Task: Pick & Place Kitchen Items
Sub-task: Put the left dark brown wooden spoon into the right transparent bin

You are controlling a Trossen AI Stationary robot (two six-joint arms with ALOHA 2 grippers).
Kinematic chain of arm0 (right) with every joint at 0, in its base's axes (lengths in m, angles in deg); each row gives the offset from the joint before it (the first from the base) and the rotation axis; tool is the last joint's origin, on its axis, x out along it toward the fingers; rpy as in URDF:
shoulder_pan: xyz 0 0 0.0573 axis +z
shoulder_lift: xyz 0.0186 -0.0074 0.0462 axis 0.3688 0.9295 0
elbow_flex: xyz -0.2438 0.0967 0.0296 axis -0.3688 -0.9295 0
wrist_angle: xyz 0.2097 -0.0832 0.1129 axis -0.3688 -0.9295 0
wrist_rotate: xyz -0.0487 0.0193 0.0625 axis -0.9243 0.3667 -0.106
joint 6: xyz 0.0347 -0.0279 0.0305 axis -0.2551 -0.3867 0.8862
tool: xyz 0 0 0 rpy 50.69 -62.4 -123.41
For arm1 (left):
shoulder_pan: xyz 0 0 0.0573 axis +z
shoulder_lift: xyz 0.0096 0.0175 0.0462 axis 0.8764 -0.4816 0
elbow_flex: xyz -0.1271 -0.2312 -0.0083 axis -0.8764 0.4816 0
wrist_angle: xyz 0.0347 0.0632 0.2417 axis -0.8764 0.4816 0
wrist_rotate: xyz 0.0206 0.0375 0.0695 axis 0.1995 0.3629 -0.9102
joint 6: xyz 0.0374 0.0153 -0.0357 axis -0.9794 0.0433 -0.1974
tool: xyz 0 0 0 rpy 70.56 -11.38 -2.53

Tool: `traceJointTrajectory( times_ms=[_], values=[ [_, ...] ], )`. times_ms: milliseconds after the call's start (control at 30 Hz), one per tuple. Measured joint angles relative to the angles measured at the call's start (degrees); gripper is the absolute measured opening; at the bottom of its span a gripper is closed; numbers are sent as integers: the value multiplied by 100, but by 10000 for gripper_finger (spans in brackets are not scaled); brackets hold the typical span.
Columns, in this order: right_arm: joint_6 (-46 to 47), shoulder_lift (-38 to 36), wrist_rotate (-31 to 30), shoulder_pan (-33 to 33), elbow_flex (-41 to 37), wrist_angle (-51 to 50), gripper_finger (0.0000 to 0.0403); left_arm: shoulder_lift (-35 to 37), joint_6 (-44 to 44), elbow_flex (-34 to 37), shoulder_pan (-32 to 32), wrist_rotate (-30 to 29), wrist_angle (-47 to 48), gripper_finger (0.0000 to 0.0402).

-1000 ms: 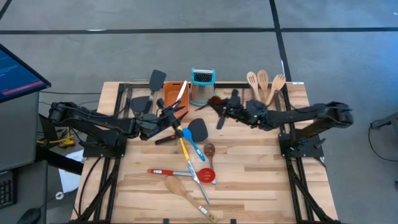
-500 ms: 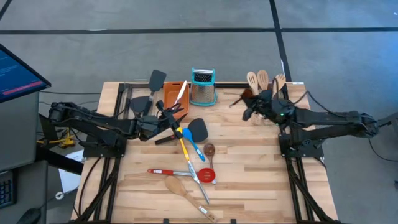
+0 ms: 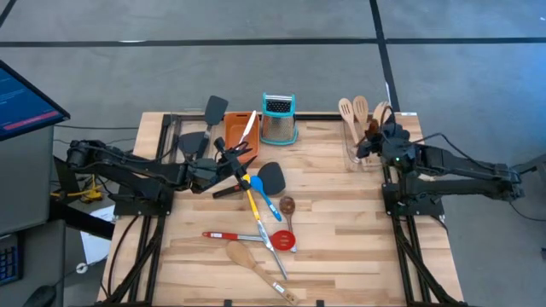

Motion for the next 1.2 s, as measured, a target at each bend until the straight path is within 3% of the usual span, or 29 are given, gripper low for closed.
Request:
traceJointTrajectory(
  times_ms=[200,400,1200],
  values=[
    [-5,-69,-128,-306,0,-97,20,0,1,2,0,-2,0,106],
    [493,-26,695,-850,4,-791,20,0,1,2,0,-4,-6,106],
    [403,1315,2012,-2265,4,-805,20,0,149,4,1,-25,-20,108]
  ],
)
